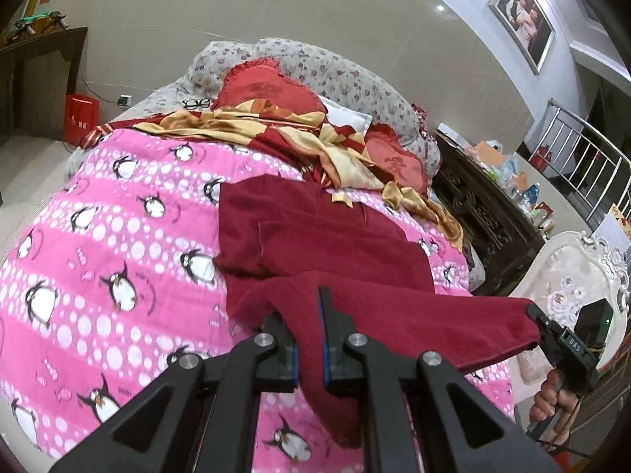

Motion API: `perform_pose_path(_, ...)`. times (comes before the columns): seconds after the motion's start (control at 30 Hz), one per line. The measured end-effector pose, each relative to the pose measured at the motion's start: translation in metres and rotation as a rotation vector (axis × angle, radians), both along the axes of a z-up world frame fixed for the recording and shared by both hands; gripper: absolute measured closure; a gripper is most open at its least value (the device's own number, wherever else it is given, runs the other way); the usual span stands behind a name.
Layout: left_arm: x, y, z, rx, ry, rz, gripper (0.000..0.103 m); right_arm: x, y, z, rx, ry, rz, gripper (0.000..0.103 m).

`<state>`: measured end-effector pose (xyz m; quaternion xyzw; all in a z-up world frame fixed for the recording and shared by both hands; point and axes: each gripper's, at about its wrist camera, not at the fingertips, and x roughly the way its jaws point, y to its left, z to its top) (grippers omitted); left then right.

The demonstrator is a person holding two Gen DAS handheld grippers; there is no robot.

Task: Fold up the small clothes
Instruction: 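Lift the hem and fold it over toward the collar with both grippers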

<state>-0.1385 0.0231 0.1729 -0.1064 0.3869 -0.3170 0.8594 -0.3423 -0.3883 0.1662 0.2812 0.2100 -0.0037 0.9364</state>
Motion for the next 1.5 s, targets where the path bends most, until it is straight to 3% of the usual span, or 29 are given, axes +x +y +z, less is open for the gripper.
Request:
perform_pose_path(0.53,0.078,-0.057,-0.014,0.121,-0.022,0.026,0.095,0.088,-0.031,-0.001,-0.060,0.076,-0.044,0.074)
perform_pose_path(1.1,0.148,-0.099,-0.035,0.212,-0.006,0.049,0.095,0.169,-0.062,-0.025,-0.088,0.188,-0.053,0.074)
perform_pose_path(1.5,0.195,-0.129,-0.061,0.262,0.037,0.045,0.095,0.217,-0.093,-0.059,-0.037,0.278,-0.097,0.074)
